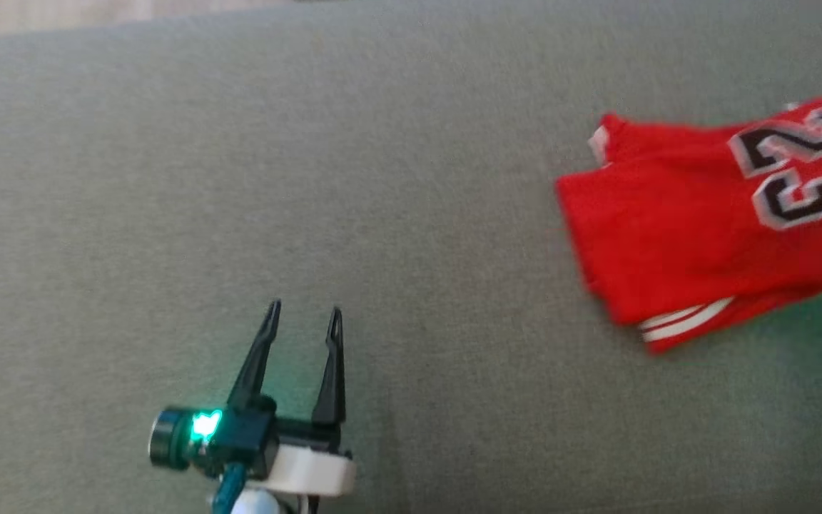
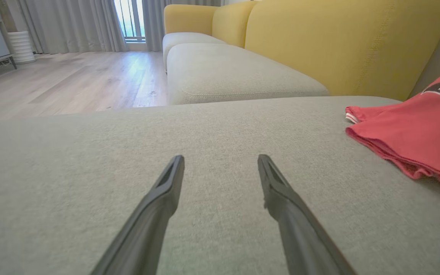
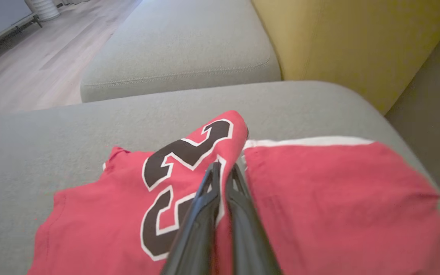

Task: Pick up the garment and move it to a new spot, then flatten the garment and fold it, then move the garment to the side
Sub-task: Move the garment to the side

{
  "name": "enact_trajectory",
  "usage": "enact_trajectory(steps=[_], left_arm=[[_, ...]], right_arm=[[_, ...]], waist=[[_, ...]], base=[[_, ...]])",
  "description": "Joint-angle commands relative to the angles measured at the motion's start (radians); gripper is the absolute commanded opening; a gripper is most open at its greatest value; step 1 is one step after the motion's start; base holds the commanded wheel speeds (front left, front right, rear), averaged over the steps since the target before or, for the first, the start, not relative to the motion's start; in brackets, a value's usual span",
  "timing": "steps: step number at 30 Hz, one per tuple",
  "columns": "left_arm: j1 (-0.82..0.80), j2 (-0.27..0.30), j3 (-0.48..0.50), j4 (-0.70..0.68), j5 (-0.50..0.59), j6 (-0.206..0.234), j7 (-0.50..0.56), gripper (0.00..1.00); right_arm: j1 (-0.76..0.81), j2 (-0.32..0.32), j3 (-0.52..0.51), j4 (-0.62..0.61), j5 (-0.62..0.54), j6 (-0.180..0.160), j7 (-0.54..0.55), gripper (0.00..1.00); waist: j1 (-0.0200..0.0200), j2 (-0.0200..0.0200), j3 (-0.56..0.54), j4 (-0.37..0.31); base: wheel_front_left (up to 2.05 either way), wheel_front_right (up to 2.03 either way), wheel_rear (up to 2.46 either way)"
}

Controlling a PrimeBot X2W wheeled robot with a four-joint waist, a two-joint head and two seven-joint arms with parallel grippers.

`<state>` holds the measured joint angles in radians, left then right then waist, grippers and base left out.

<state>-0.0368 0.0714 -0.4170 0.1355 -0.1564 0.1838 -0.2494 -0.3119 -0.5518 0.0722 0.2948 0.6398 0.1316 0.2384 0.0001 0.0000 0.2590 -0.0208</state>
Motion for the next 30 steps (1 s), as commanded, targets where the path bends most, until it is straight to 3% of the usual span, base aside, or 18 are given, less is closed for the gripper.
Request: enact_trajectory(steps=[1, 6, 12, 13, 14, 17, 20, 30], left_arm=[[-0.04, -0.006, 0.037, -0.033, 0.011, -0.005, -0.012, 1.0], [-0.102, -0.007, 0.042, -0.035, 0.019, -0.014, -0.012, 1.0], [-0.153, -0.009, 0.041, -0.034, 0.023, -0.02, -0.012, 1.0], [-0.16, -0.01, 0.042, -0.032, 0.021, -0.022, -0.012, 1.0], [-0.165, -0.01, 0.043, -0.031, 0.019, -0.023, -0.012, 1.0], [-0.172, -0.012, 0.049, -0.03, 0.012, -0.019, -0.012, 1.0], [-0.173, -0.015, 0.053, -0.033, -0.006, -0.019, -0.012, 1.0], [-0.11, -0.02, 0.058, -0.038, -0.058, -0.035, -0.012, 1.0]], right_arm=[[-0.047, -0.061, -0.02, -0.052, -0.013, -0.001, 0.013, 0.0], [-0.081, -0.152, -0.119, -0.104, -0.038, -0.001, 0.059, 0.0], [-0.085, -0.217, -0.253, -0.153, -0.105, -0.001, 0.113, 0.0], [-0.084, -0.221, -0.271, -0.161, -0.129, -0.001, 0.117, 0.59], [-0.084, -0.222, -0.288, -0.172, -0.155, -0.001, 0.115, 1.0], [-0.081, -0.215, -0.304, -0.192, -0.216, -0.001, 0.1, 1.0], [-0.069, -0.167, -0.294, -0.218, -0.281, -0.001, 0.08, 1.0], [0.069, 0.109, -0.095, -0.218, -0.323, -0.001, -0.047, 1.0]], waist=[[-0.0001, 0.0, 0.069, -0.047], [-0.0001, 0.0, 0.138, -0.069], [-0.0001, 0.0, 0.179, -0.076], [-0.0001, 0.0, 0.181, -0.076], [-0.0001, 0.0, 0.181, -0.075], [-0.0001, 0.0, 0.17, -0.071], [-0.0001, 0.0, 0.135, -0.06], [-0.0001, 0.0, -0.068, 0.008]], base=[[0.0, 0.0, 0.0], [0.0, 0.0, 0.0], [0.0, 0.0, 0.0], [0.0, 0.0, 0.0], [0.0, 0.0, 0.0], [0.0, 0.0, 0.0], [0.0, 0.0, 0.0], [0.0, 0.0, 0.0]])
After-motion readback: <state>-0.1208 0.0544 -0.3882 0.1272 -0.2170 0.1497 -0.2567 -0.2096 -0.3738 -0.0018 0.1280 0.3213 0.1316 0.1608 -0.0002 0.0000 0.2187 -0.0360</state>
